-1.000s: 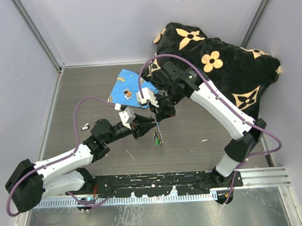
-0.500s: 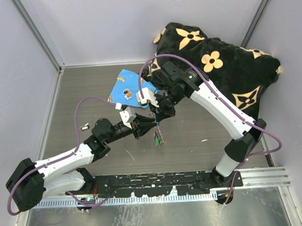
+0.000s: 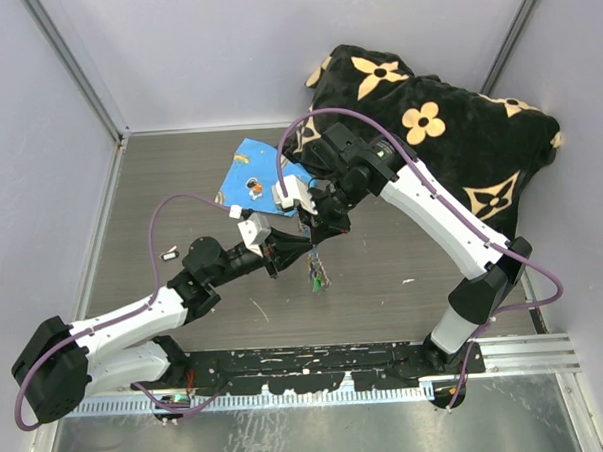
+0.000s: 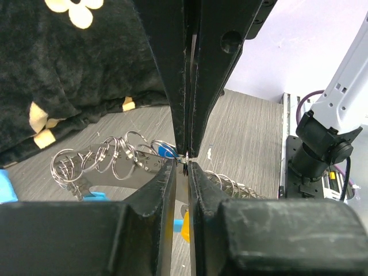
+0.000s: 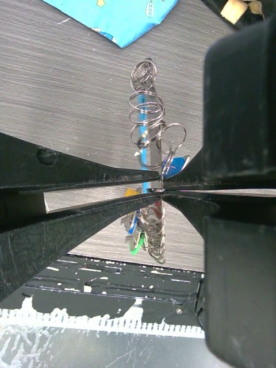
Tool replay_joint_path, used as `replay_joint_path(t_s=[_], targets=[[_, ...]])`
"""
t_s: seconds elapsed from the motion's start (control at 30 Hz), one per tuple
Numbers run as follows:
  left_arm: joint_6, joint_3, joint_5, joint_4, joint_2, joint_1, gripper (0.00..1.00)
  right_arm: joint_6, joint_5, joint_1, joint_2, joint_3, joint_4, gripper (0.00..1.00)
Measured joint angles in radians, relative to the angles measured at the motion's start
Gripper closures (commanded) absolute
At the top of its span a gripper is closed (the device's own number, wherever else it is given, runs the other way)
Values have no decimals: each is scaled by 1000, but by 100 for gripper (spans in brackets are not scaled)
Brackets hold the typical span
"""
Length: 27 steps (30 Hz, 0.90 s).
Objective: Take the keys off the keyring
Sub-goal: Remove the key from the keyring.
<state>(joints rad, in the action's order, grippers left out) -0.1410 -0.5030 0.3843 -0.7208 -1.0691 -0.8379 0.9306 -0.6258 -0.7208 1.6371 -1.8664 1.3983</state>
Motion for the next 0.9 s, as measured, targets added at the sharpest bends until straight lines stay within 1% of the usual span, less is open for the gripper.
replay_joint_path(t_s=[0.07,0.1,0.17,0.3,0.4,0.47,0.6,0.67,0.9], targets=[[-3,0,0,0,0,0,97,2,0,0,0,0,2,99],[-4,0,1,0,0,0,100,2,0,0,0,0,2,99],[-5,0,2,1,0,0,100,3,0,0,0,0,2,99],[-5,-3,3,8,0,0,100,3,0,0,0,0,3,95],[-10,-4,2,15,5,0,100,3,-4,2,0,0,3,82],[-25,-4,0,19,11,0,100,2,-19,5,0,0,3,71],[-59,-3,-16,27,20,0,100,-2,-99,51,-1,0,2,59],[-80,1,-24,21,27,0,100,-3,-148,87,-2,0,1,54],[-134,20,-42,11,69,0,100,-5,-364,236,-30,3,-9,53]])
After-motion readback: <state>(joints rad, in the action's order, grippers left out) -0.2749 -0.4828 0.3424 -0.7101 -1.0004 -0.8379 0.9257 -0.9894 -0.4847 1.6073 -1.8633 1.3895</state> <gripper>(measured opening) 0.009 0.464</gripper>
